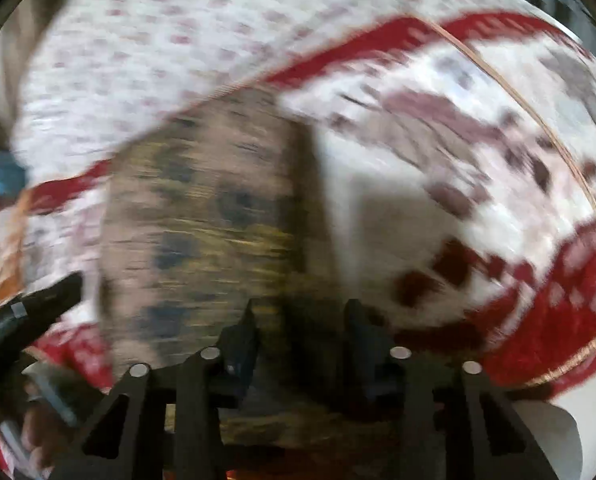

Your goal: Fold small clothes

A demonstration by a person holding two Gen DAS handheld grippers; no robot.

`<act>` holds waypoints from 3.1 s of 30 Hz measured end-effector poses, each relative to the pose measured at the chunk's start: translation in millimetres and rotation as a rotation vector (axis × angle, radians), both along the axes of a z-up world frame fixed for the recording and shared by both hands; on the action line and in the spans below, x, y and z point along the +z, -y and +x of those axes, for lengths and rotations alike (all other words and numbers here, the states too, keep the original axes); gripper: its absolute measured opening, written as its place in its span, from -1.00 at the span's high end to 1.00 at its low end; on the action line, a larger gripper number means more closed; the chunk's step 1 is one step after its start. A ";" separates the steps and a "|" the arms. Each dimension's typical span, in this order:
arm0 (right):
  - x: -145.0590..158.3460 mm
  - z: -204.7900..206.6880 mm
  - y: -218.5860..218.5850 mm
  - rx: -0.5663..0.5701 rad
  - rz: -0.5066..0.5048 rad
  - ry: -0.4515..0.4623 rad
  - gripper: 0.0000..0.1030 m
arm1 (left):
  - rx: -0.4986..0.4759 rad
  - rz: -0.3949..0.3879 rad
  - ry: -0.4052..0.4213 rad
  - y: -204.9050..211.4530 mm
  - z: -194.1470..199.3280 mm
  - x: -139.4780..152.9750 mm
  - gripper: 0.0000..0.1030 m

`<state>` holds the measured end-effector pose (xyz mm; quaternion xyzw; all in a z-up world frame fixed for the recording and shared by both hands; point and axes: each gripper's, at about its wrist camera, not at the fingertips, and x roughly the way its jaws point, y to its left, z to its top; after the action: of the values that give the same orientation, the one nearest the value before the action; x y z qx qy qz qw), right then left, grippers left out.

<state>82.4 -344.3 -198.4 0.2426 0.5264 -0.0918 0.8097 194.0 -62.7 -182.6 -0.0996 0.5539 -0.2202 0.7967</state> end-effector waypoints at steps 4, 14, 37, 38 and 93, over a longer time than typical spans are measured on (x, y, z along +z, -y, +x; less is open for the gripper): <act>28.6 -12.1 14.0 -0.048 -0.037 0.059 0.18 | 0.026 -0.050 -0.029 -8.4 6.5 -0.7 -0.02; 17.7 106.4 56.7 0.182 0.333 0.130 -0.87 | -0.029 -0.096 -0.045 27.5 74.6 -0.9 -0.09; 36.1 160.2 12.3 0.309 0.425 0.149 0.68 | -0.014 -0.374 -0.112 -20.7 123.0 58.8 0.66; 41.2 170.5 8.4 0.314 0.418 0.153 0.68 | -0.007 -0.374 -0.112 -24.0 135.5 61.7 0.66; -48.3 178.2 -19.0 0.255 0.611 -0.003 0.69 | 0.174 -0.114 -0.132 -106.1 136.6 -9.9 0.45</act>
<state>260.6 -325.3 -246.7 0.4062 0.5571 0.1721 0.7036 330.6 43.5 -192.5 -0.2068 0.5809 -0.1744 0.7677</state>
